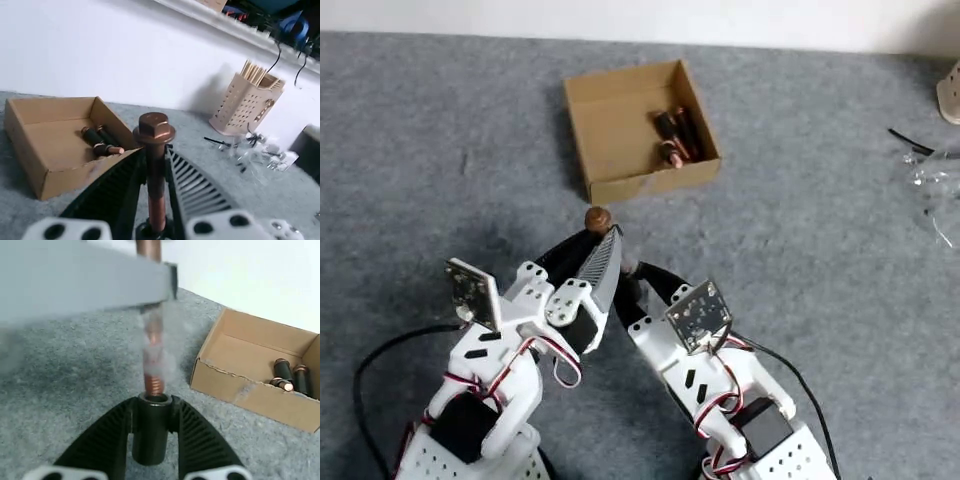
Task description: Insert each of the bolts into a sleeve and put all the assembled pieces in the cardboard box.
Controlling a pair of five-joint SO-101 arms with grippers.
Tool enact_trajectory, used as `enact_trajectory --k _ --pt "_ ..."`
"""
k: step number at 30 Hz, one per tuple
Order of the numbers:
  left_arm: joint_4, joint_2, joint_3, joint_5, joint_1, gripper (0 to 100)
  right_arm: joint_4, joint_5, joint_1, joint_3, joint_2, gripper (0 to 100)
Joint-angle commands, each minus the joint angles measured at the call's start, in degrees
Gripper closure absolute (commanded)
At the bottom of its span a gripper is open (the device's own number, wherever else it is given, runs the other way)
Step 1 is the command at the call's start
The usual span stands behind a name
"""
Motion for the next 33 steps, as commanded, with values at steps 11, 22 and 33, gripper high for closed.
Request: enact_trajectory --k 11,22,33 --pt "7.65 -0.04 -4.97 1.14 1.80 99 0.04 0.62 -0.13 -3.38 -1.19 99.4" --pt "0.44 0.13 -4.00 -0.44 -1.19 99 0.04 0.62 -0.40 -3.38 -1.19 99.4" --pt "0.09 0.13 0.66 -0.35 -0.22 99 0.04 0.62 -0.40 -3.38 -1.19 99.4"
